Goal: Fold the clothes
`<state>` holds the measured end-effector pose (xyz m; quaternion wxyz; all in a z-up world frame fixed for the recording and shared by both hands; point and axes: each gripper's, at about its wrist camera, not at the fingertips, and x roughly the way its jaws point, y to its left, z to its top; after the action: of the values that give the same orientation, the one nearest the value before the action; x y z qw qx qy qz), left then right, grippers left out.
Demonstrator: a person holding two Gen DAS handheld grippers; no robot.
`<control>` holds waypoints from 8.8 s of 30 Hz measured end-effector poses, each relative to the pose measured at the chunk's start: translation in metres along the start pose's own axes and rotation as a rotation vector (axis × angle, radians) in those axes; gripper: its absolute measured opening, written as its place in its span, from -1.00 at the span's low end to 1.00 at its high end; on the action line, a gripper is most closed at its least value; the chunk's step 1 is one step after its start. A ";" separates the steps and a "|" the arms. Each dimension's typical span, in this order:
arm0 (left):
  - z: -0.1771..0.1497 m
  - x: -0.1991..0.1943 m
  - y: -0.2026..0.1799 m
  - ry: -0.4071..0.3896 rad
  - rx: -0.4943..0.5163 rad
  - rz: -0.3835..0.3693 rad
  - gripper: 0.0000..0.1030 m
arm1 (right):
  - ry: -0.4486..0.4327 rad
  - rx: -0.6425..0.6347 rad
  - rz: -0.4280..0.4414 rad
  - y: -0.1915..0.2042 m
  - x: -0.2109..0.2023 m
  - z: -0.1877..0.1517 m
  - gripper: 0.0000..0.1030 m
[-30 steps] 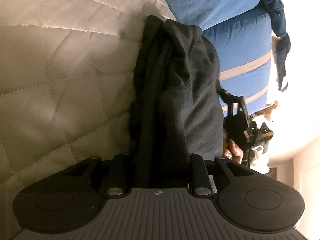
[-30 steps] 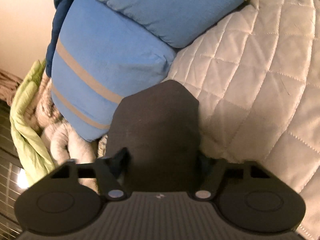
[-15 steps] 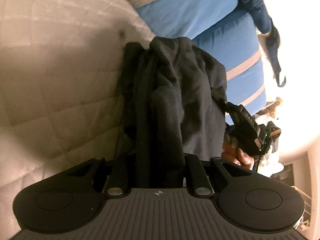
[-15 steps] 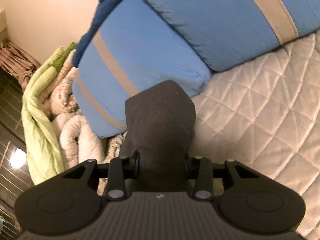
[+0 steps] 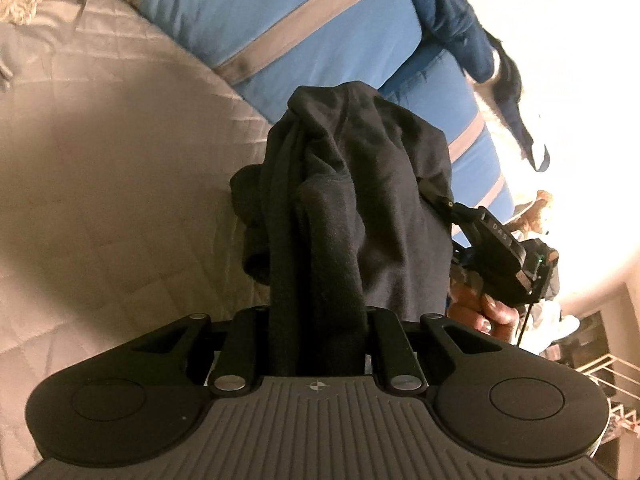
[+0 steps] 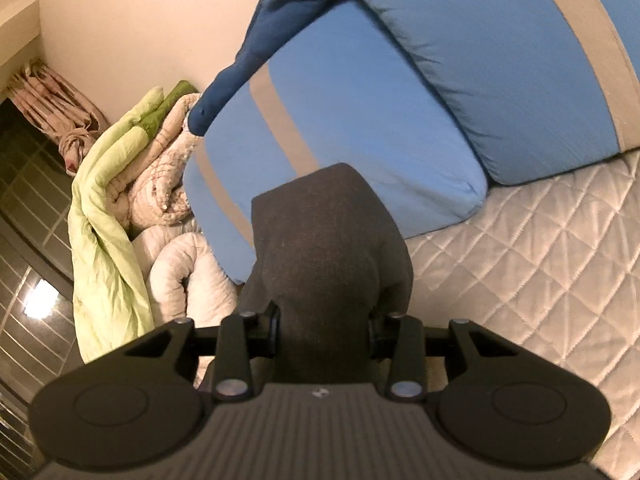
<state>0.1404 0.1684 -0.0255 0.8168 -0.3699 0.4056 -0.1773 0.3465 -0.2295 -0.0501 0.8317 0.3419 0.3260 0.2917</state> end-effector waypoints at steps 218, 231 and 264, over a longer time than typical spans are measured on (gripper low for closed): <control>-0.107 0.065 0.030 -0.313 0.505 0.763 1.00 | -0.023 -0.312 -0.939 -0.231 -0.300 -0.091 1.00; -0.109 0.056 0.031 -0.309 0.529 0.758 1.00 | -0.104 -0.397 -0.925 -0.244 -0.323 -0.124 1.00; -0.109 0.058 0.044 -0.431 0.543 0.731 1.00 | -0.216 -0.383 -0.890 -0.257 -0.317 -0.124 0.99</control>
<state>0.0888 0.1133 -0.1318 0.9574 -0.0061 0.2701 0.1019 0.1264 -0.5599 -0.2054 0.9525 0.0391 0.2929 -0.0741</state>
